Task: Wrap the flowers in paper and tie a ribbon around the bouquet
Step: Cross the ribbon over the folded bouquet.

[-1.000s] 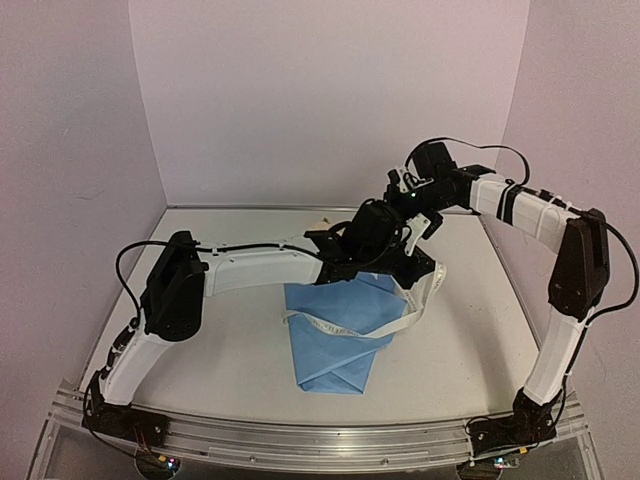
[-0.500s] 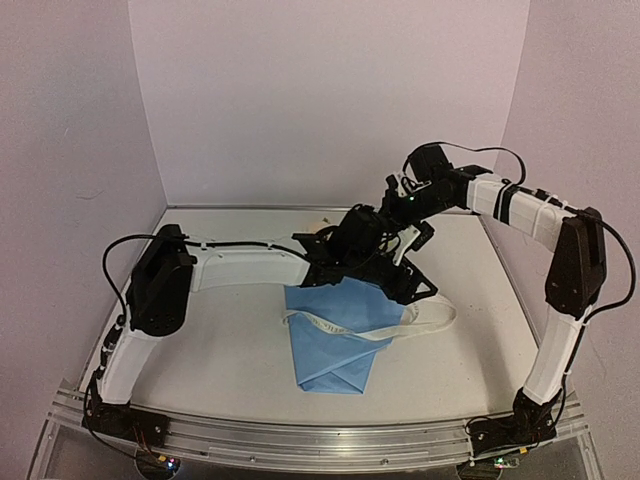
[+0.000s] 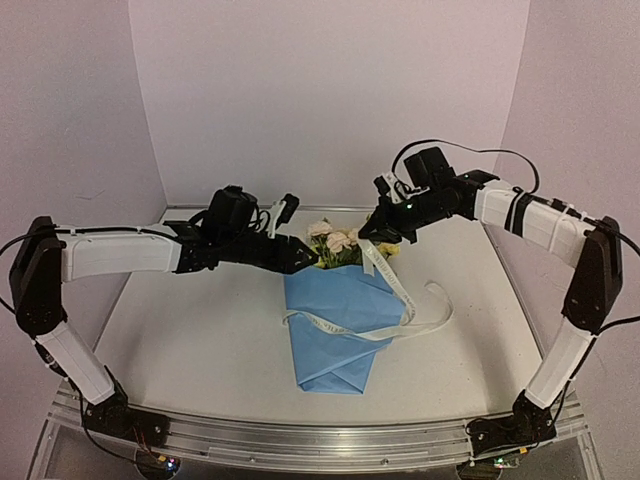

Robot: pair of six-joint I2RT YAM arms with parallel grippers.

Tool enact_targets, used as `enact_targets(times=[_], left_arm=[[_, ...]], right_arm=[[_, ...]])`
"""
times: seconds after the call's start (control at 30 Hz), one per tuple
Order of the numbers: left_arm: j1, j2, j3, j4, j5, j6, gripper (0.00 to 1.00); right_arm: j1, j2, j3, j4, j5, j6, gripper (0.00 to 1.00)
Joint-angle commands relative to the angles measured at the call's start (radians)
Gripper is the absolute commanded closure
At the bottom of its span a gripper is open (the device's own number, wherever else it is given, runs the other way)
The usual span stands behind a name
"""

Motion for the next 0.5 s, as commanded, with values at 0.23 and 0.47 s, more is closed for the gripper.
enact_targets(times=[0.23, 0.47], left_arm=[[0.049, 0.088, -0.011, -0.318, 0.074, 0.18, 0.45], [0.026, 0.231, 0.143, -0.422, 0.062, 0.289, 0.44]], right_arm=[[0.141, -0.169, -0.09, 0.103, -0.081, -0.06, 1.0], [0.167, -0.191, -0.083, 0.109, -0.159, -0.051, 1.0]])
